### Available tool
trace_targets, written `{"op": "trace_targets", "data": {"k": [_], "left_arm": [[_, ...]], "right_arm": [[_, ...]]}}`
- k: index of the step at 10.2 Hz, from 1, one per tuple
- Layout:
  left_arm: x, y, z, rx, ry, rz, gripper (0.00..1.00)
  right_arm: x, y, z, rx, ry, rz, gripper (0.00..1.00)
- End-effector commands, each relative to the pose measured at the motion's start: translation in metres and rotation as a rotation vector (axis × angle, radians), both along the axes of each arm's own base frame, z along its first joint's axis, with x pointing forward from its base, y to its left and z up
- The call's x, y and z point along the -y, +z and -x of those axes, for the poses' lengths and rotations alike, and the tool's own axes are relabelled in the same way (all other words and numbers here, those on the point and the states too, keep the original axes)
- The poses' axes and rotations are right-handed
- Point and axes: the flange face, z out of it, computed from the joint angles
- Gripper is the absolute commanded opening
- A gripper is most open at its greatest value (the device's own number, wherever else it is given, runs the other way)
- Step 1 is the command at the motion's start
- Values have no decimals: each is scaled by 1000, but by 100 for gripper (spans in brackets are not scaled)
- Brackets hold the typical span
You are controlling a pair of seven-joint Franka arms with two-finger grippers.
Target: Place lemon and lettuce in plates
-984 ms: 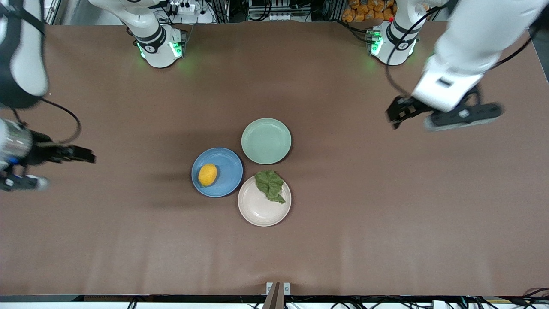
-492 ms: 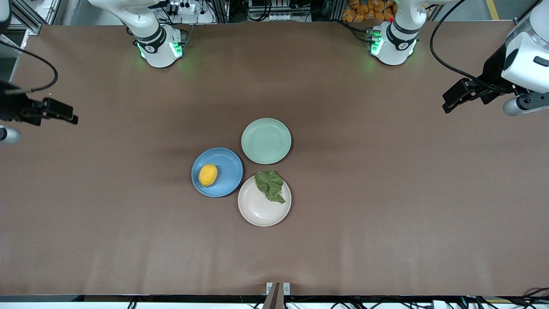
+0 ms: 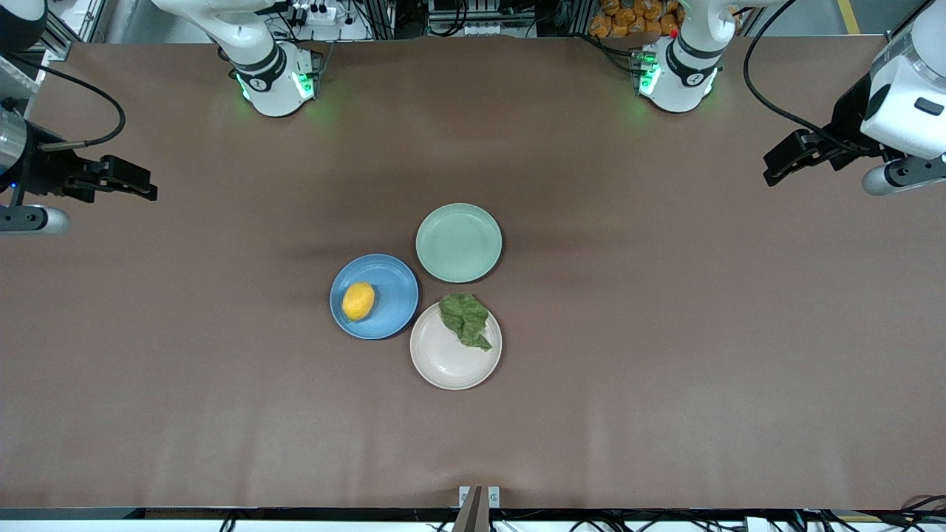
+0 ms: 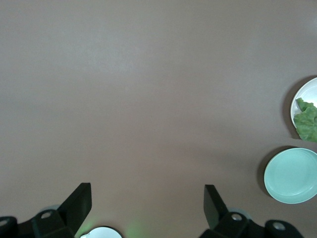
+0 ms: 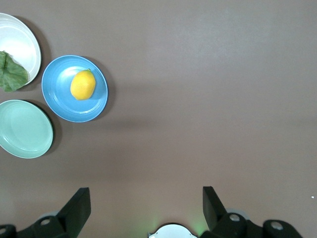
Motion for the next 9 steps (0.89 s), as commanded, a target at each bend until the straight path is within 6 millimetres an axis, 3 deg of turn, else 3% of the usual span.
{"op": "trace_targets", "data": {"k": [1, 9], "left_arm": [[-5, -1, 10, -8, -35, 18, 100], [-14, -15, -5, 6, -151, -4, 100]], "right_arm": [[0, -2, 7, 1, -13, 22, 100], [1, -4, 12, 1, -9, 27, 100]]}}
